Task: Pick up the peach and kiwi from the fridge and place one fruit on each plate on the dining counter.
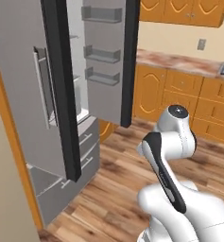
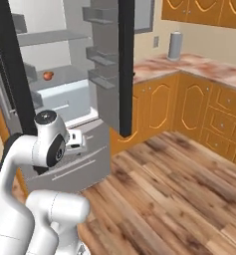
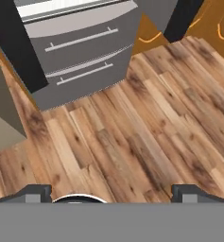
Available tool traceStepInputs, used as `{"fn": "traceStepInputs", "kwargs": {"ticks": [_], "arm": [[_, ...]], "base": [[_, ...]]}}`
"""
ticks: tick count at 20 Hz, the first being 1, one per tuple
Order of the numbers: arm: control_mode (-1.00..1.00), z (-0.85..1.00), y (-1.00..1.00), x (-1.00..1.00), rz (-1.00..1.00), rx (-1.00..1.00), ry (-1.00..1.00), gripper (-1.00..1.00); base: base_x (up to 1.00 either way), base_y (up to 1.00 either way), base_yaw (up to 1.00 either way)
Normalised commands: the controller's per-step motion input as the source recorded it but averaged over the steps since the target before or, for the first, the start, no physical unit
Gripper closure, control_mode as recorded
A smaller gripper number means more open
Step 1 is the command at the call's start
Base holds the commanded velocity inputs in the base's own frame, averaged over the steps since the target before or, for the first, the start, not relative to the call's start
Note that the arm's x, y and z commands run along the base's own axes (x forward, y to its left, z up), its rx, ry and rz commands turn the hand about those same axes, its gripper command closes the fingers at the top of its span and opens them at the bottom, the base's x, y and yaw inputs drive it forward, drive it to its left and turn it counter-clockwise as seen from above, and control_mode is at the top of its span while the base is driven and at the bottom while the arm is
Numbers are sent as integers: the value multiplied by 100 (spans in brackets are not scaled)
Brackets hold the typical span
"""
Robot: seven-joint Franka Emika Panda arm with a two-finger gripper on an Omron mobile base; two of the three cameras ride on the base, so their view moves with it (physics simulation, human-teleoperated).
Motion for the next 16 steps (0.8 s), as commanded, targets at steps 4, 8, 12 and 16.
{"fn": "traceStepInputs", "kwargs": {"ticks": [4,8,12,16], "arm": [[100,0,0,0,0,0,0,-100],[100,0,0,0,0,0,0,-100],[100,0,0,0,0,0,0,-100],[100,0,0,0,0,0,0,-100]], "base": [[63,0,27],[66,0,29],[68,0,31],[63,-1,31]]}}
